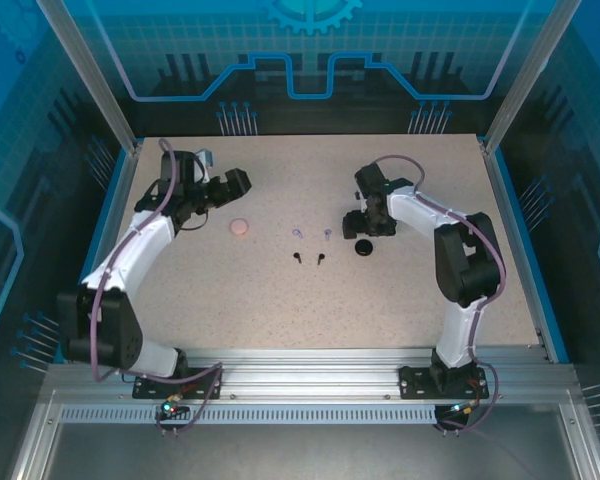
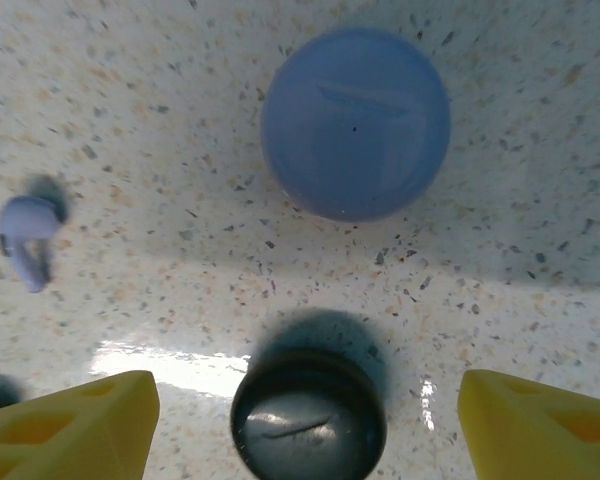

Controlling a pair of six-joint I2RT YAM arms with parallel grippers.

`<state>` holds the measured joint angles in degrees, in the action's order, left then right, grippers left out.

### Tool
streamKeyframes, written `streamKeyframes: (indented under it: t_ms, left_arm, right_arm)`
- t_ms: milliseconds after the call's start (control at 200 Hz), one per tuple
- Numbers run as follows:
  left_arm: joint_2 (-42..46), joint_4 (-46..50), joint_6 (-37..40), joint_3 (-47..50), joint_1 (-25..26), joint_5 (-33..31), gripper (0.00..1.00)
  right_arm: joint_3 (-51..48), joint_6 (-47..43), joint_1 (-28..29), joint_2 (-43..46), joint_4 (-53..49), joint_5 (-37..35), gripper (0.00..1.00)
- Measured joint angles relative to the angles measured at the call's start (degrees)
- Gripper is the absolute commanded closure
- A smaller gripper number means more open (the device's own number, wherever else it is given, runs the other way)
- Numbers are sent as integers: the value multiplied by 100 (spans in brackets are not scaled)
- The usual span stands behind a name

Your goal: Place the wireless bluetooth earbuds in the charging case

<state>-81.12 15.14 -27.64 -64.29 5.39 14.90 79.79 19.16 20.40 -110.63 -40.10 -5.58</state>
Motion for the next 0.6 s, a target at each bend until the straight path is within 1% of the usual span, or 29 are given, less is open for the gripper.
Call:
streamKeyframes:
  t_ms: [140, 245, 390, 490, 595]
  left_arm:
    - [586, -557, -564, 389, 448, 13, 1]
    - [831, -868, -970, 564, 581, -20, 1]
    - [992, -1010, -1259, 579, 739, -98, 1]
    - [1034, -988, -1351, 555, 833, -162, 1]
    - [1058, -1001, -1589, 557, 868, -212, 1]
  right_arm:
    - [37, -107, 20, -225, -138, 0, 25]
    - [57, -166, 46, -295, -201, 0, 27]
    - [57, -225, 111, -330, -271, -2, 31]
    - [59, -282, 177, -343, -299, -35, 40]
    - [72, -264, 262, -380, -363, -52, 45]
